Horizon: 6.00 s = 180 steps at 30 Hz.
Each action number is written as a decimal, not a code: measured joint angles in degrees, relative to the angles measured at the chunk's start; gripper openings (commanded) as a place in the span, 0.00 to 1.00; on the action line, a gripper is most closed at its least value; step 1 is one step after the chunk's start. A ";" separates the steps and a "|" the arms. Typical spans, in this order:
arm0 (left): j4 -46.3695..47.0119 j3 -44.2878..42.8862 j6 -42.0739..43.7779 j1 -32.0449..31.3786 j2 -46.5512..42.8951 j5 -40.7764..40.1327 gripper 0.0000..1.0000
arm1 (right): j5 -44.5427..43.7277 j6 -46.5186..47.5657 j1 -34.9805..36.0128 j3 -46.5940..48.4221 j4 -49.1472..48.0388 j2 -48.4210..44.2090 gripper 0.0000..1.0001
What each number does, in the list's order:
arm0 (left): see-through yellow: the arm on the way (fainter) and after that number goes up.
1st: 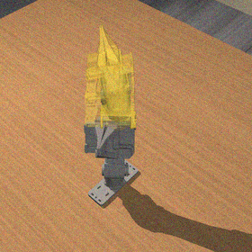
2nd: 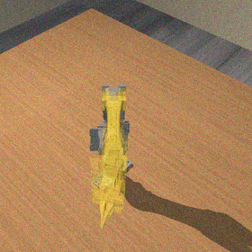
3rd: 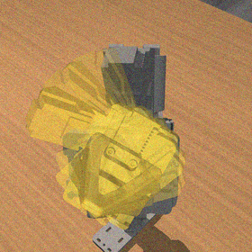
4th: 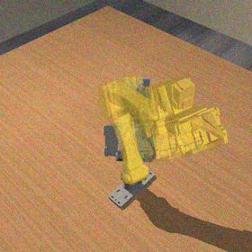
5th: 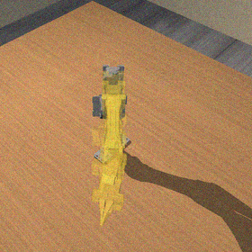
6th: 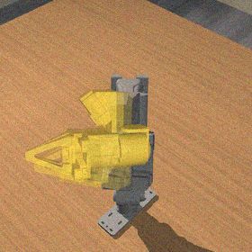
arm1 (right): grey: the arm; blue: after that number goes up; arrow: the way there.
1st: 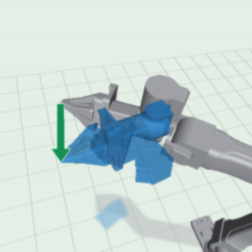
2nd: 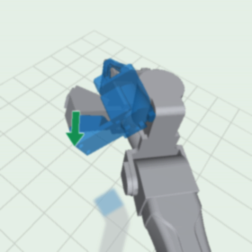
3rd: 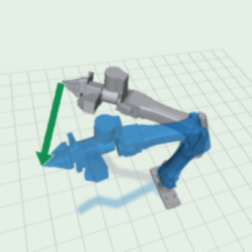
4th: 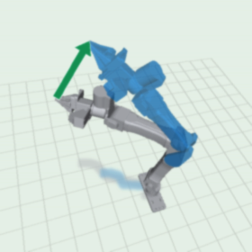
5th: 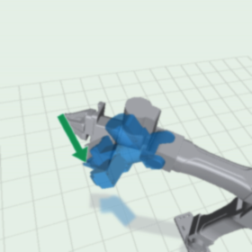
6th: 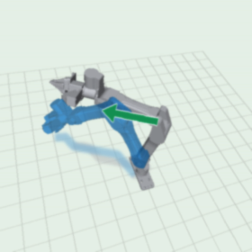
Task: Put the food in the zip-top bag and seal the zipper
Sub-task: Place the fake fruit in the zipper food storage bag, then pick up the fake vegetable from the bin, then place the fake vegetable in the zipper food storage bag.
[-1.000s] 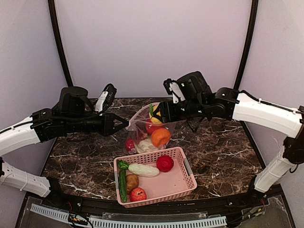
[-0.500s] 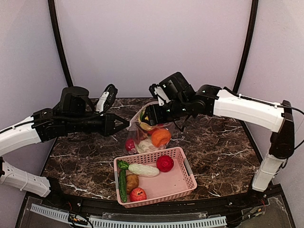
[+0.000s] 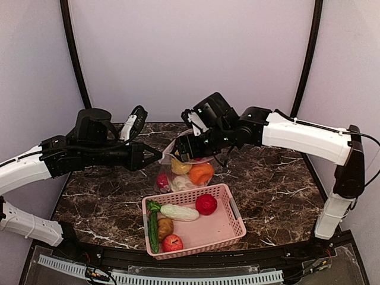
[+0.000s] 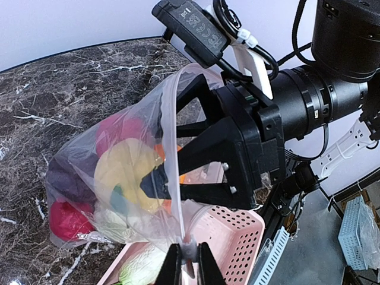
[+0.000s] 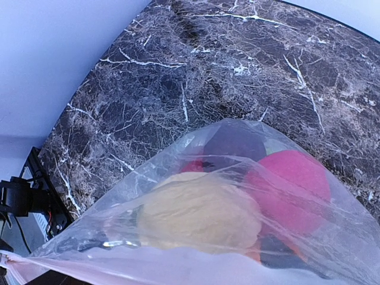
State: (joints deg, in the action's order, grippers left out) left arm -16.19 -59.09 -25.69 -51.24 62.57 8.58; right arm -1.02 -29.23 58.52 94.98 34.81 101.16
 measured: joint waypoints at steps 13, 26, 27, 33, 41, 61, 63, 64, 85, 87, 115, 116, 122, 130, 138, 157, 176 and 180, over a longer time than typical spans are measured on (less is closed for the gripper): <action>-0.24 0.00 -0.02 0.00 -0.85 -0.35 0.01 | 0.11 -1.16 0.24 -0.42 -0.07 -2.36 0.64; -1.70 0.00 -0.13 0.00 -3.17 -2.01 0.01 | 0.24 0.31 1.75 -3.69 -1.03 -9.55 0.71; -1.73 0.00 -0.24 0.04 -3.23 -2.01 0.01 | 0.33 0.50 1.79 -4.92 -1.81 -11.96 0.71; -1.70 0.00 -0.39 0.11 -2.95 -1.95 0.01 | -0.02 0.94 3.21 -12.41 -4.90 -24.81 0.71; -1.42 0.00 -0.70 0.57 -2.23 -1.77 0.01 | -2.23 -3.32 11.74 -24.96 -6.62 -30.45 0.73; -1.46 0.02 -1.40 1.27 -2.23 -0.44 0.01 | -10.60 -13.05 30.12 -12.44 -7.08 -1.57 0.74; -1.46 0.02 -1.40 1.31 -2.23 -0.33 0.01 | -11.08 -12.59 31.21 -9.88 -6.38 0.44 0.73; -1.46 0.02 -1.40 1.44 -2.23 -0.20 0.01 | -11.21 -12.33 31.61 -9.05 -5.97 1.22 0.72; -1.22 0.02 -1.57 1.90 -0.37 1.09 0.01 | -15.58 -16.00 32.17 1.22 9.01 14.45 0.15; -1.22 0.02 -1.57 1.92 -0.39 1.05 0.01 | -15.76 -17.14 32.00 0.87 9.38 14.27 0.12; -1.97 1.01 3.06 6.95 -2.91 5.35 0.01 | 7.69 -14.05 11.04 -34.16 -1.99 -42.75 0.06; -1.99 1.07 3.23 7.04 -2.91 5.55 0.01 | 7.96 -13.73 10.71 -33.90 -1.81 -42.69 0.06; -2.58 1.11 4.13 7.50 -2.91 5.62 0.01 | 8.98 -11.41 9.44 -30.51 0.07 -41.48 0.07; -5.29 1.11 5.64 8.39 -2.89 3.34 0.01 | 10.05 -8.15 6.69 -23.85 2.67 -40.76 0.07; -5.31 1.11 10.23 8.66 -2.89 5.07 0.01 | 13.73 -6.23 0.15 -21.18 5.84 -35.74 0.07; -12.98 -12.22 36.39 9.05 4.96 17.53 0.01 | 27.85 -1.40 -8.35 -6.21 16.92 -21.99 0.09; -14.14 -13.09 40.37 9.29 8.44 26.58 0.01 | 32.41 2.32 -12.79 9.51 21.73 0.28 0.21; -13.81 -13.09 40.06 9.29 9.62 28.59 0.01 | 32.35 2.82 -12.85 13.38 22.38 5.31 0.27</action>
State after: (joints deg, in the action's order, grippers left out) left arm -30.00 -72.18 14.37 -41.95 72.18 37.17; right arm 31.33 -26.41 45.67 108.36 57.19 106.48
